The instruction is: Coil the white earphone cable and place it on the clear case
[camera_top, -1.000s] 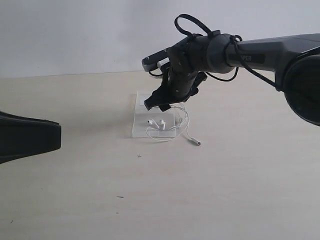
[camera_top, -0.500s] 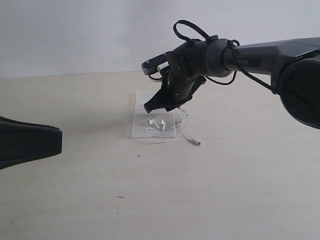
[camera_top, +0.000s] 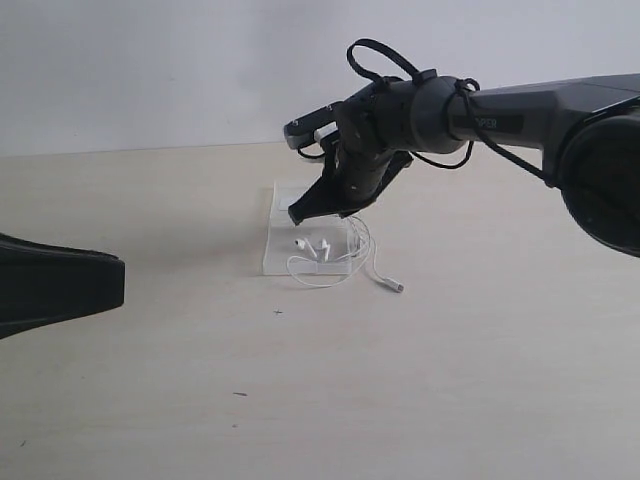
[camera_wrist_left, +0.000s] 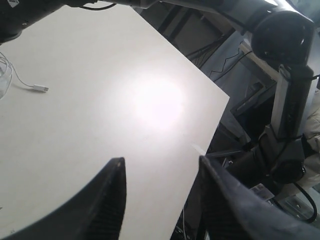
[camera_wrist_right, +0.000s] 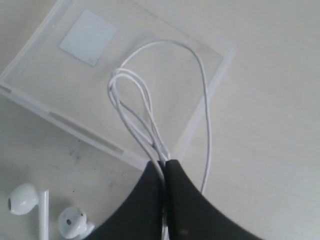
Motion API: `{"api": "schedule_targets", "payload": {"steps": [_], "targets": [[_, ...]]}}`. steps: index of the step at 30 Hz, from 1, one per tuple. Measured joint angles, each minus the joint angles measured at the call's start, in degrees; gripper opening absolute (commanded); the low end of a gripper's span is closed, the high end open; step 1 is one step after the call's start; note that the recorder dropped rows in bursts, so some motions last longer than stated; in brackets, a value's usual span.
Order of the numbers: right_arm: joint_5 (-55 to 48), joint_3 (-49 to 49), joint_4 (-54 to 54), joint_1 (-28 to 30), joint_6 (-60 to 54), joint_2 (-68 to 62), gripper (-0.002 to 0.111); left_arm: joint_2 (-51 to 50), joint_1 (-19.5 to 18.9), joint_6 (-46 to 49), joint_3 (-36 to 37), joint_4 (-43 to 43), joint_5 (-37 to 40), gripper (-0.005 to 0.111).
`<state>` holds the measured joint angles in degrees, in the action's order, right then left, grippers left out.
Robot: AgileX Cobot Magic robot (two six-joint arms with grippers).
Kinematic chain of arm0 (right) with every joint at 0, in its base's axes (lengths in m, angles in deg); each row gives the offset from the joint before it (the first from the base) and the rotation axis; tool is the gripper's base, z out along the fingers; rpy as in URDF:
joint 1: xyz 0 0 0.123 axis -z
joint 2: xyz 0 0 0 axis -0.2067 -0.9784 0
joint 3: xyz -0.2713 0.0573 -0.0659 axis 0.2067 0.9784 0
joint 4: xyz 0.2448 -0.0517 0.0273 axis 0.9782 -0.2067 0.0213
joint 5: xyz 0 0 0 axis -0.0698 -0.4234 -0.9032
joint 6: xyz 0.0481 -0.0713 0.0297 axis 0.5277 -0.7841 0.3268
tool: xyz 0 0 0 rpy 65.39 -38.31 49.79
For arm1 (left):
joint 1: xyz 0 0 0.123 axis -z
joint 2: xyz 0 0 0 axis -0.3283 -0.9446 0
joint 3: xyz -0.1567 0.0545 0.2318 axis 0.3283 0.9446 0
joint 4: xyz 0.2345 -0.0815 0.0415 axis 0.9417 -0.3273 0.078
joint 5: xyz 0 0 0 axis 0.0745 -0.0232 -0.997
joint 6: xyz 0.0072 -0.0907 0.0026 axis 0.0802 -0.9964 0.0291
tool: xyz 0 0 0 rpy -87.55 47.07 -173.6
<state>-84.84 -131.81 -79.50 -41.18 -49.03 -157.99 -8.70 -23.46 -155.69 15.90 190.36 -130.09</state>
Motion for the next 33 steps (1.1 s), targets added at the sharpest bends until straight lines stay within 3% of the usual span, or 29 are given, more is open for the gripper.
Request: {"api": "schedule_targets", "payload": {"steps": [10,18,33], "targets": [[0.0,0.0,1.4,0.0,0.0,4.1,0.000,0.0,0.0,0.0,0.0,0.0,0.1,0.045],[-1.9,0.0,11.1,-0.2,-5.5,4.6,0.000,0.0,0.0,0.0,0.0,0.0,0.1,0.045],[-4.7,0.0,13.5,-5.6,-7.9,4.1,0.000,0.0,0.0,0.0,0.0,0.0,0.2,0.045]]}}
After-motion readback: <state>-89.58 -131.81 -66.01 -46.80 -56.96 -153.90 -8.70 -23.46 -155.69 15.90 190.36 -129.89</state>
